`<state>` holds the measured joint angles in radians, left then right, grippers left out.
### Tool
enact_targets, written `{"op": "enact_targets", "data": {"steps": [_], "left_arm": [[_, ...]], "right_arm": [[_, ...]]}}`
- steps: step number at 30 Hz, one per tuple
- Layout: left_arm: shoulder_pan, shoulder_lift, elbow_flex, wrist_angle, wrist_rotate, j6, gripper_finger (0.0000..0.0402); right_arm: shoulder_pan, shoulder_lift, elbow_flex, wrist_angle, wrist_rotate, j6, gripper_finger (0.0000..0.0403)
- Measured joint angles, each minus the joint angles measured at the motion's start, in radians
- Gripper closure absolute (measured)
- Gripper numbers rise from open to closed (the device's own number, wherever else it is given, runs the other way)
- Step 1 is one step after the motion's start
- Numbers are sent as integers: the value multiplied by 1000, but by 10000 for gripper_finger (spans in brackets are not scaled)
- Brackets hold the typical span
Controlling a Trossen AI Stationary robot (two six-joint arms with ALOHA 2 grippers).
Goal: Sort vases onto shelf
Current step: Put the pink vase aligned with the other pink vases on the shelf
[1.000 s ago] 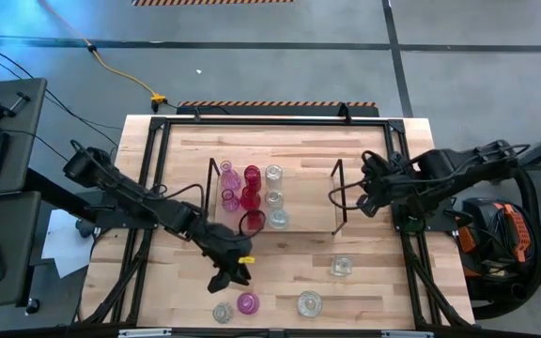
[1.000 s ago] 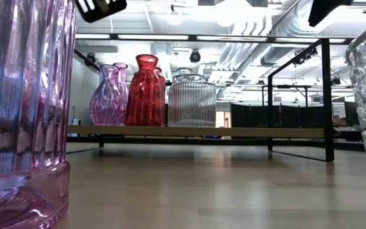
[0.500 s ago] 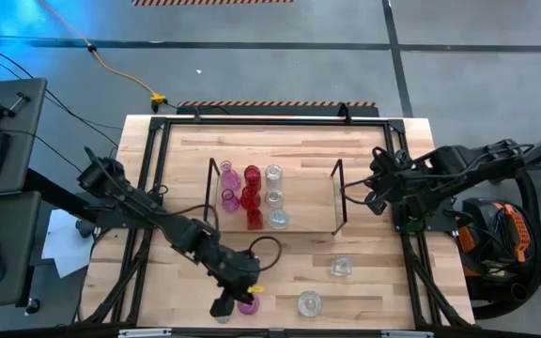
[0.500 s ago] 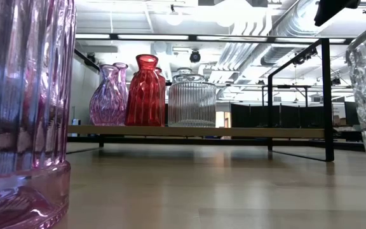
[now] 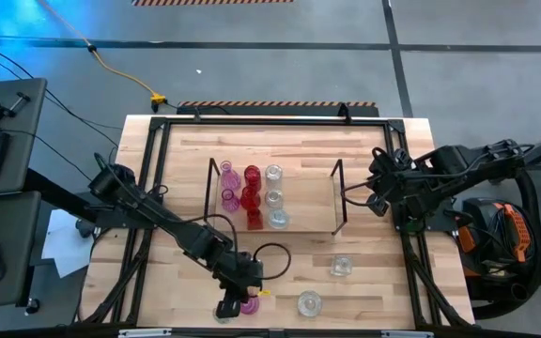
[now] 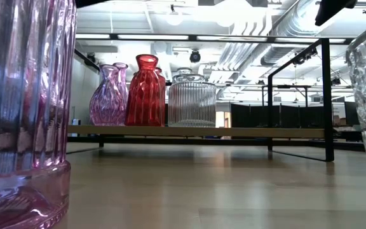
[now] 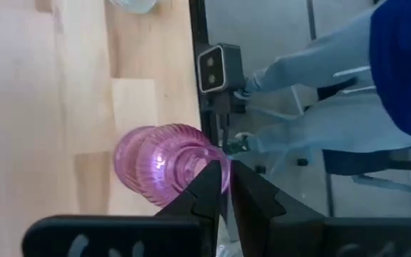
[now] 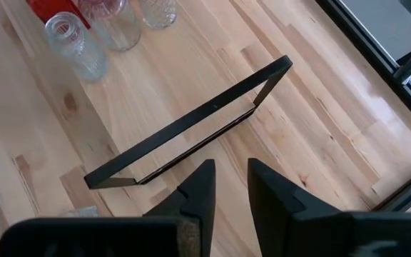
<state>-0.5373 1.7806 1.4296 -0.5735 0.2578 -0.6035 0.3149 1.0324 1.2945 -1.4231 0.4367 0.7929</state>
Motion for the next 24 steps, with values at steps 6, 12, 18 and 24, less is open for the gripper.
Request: {"op": "enact_targets", "data": {"steps": [6,12,18,24], "left_arm": [[1,12,0,-4,-13,-54,329],[2,12,0,-16,-30,-83,282],[0,12,0,-62,-8,-101,257],[0,12,0,-98,0,-95,244]], "right_arm": [[0,0,0,0,-4,-14,339],[0,0,0,0,-23,-34,339],[0,0,0,0,-26,-34,339],[0,0,0,0,-26,-34,339]]}}
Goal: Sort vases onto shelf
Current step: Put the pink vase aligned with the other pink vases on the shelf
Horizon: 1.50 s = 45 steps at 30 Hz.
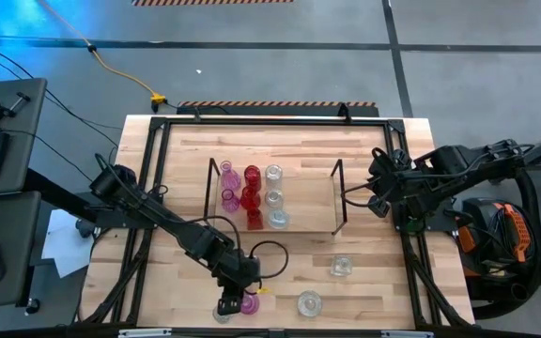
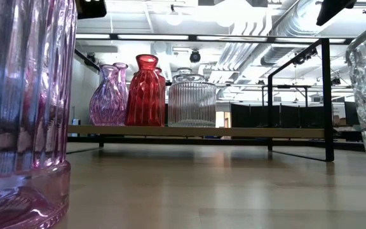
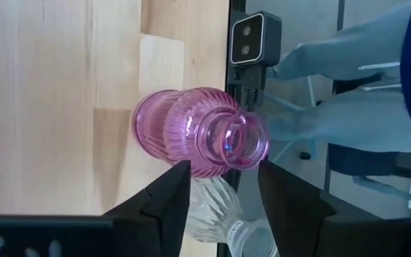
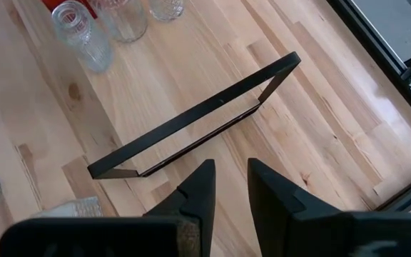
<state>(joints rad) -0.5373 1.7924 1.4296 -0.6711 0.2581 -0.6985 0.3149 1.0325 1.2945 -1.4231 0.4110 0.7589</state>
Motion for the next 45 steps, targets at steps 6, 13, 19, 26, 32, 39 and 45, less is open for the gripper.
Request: {"op": "enact_targets", "data": {"steps": [6,13,19,26,32,39,45], "left_arm": [[3,0,0,2,0,-5,242],[3,0,0,17,-5,-15,242],[8,36,0,43,0,-34,243],[7,75,1,73,28,-35,243],[8,75,1,66,26,-33,252],[8,72,4,44,24,-11,328],[8,73,4,47,28,-7,384]], "right_arm": [[0,0,0,16,0,0,339],[0,0,0,22,4,0,339],[0,0,0,22,5,-1,339],[0,0,0,22,5,-1,339],[0,0,0,22,5,-1,339],[0,0,0,22,5,-8,339],[0,0,0,22,5,-8,339]]}}
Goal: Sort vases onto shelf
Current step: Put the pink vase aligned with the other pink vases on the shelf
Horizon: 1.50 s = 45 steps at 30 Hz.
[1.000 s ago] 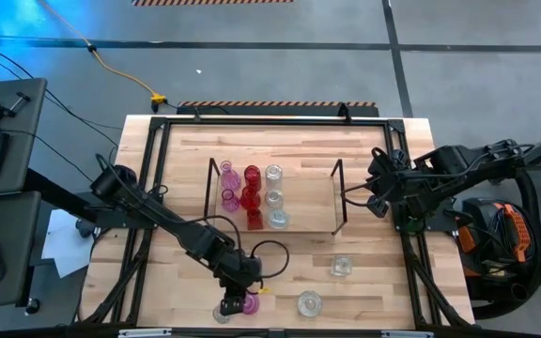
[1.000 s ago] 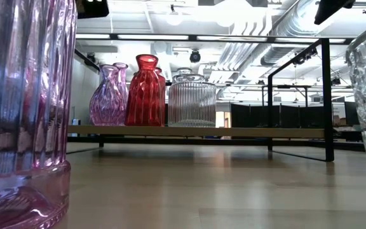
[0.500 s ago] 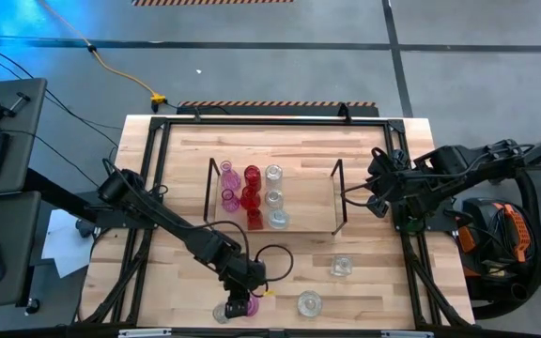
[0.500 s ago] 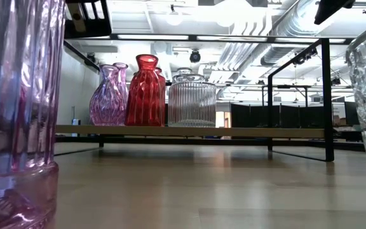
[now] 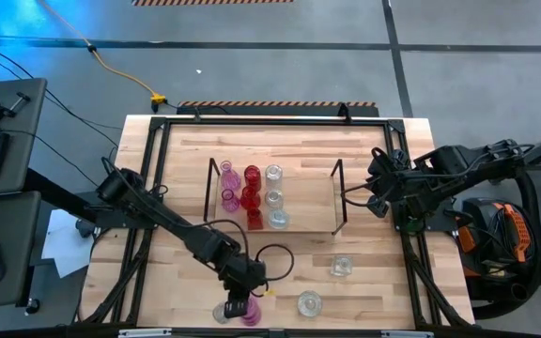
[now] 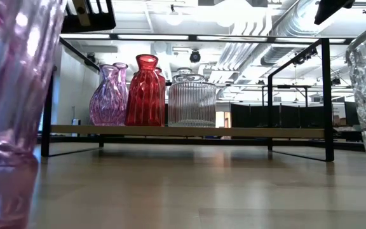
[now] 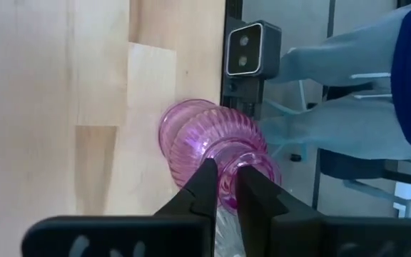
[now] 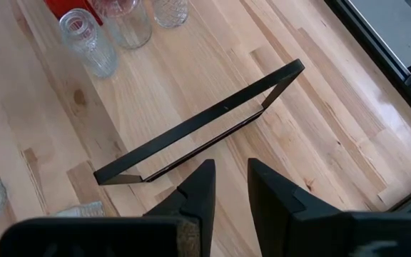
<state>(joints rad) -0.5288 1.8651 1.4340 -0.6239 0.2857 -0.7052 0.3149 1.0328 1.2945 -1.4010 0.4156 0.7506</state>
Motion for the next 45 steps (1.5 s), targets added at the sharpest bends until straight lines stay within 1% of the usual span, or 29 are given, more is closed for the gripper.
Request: {"op": "enact_targets", "data": {"steps": [7,14,17,25,33,38,42,45], "left_arm": [[0,-3,-2,-3,-2,-1,377],[0,-11,-2,-18,-2,1,383],[6,-31,-5,-61,-10,1,382],[38,-105,-9,-241,-86,7,382],[84,-127,-7,-269,-93,51,382],[112,-127,-7,-328,-95,92,382],[133,-134,-6,-367,-119,117,382],[152,-149,-5,-362,-141,127,382]], "right_arm": [[0,0,0,0,0,0,339],[0,0,0,0,0,0,339],[0,0,0,0,0,-3,339],[0,0,0,0,0,-11,339],[0,0,0,0,0,-11,339],[0,0,0,0,0,-11,339],[0,0,0,0,0,-11,339],[0,0,0,0,0,-11,339]]}}
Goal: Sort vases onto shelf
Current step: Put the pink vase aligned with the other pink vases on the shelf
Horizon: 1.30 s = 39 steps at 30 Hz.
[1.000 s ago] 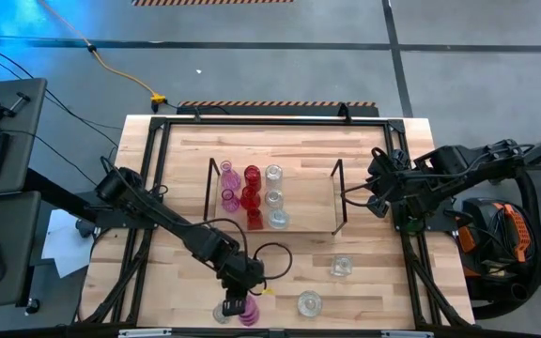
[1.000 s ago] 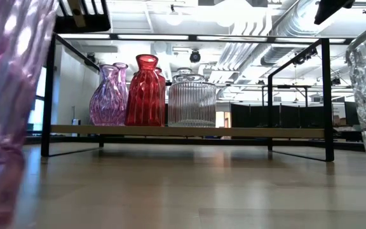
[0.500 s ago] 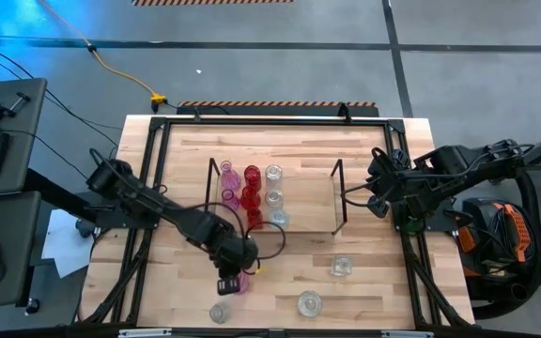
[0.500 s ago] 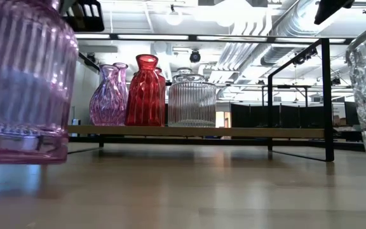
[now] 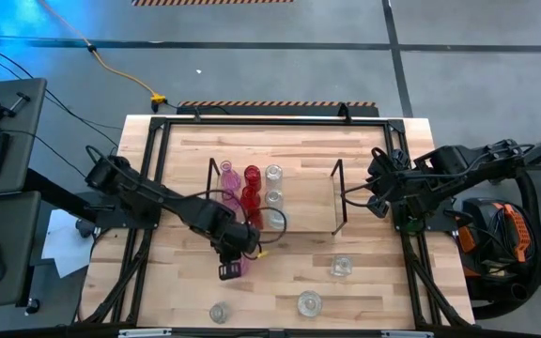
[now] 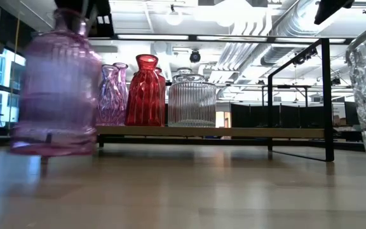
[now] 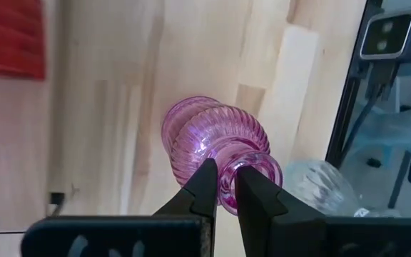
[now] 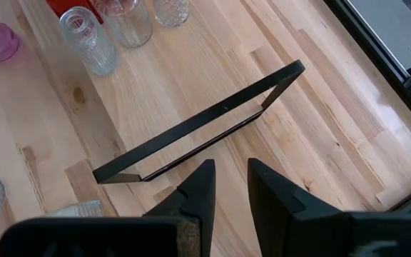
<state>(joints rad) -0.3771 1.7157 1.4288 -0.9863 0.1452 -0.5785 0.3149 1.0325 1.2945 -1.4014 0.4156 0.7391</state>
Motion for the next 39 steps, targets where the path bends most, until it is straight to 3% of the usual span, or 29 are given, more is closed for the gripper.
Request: {"op": "enact_targets", "data": {"steps": [17,39], "left_arm": [[99,-194,2,-136,-180,-1,381],[181,-189,2,-223,-184,72,381]], "right_arm": [[0,0,0,0,0,-7,339],[0,0,0,0,0,-6,339]]}}
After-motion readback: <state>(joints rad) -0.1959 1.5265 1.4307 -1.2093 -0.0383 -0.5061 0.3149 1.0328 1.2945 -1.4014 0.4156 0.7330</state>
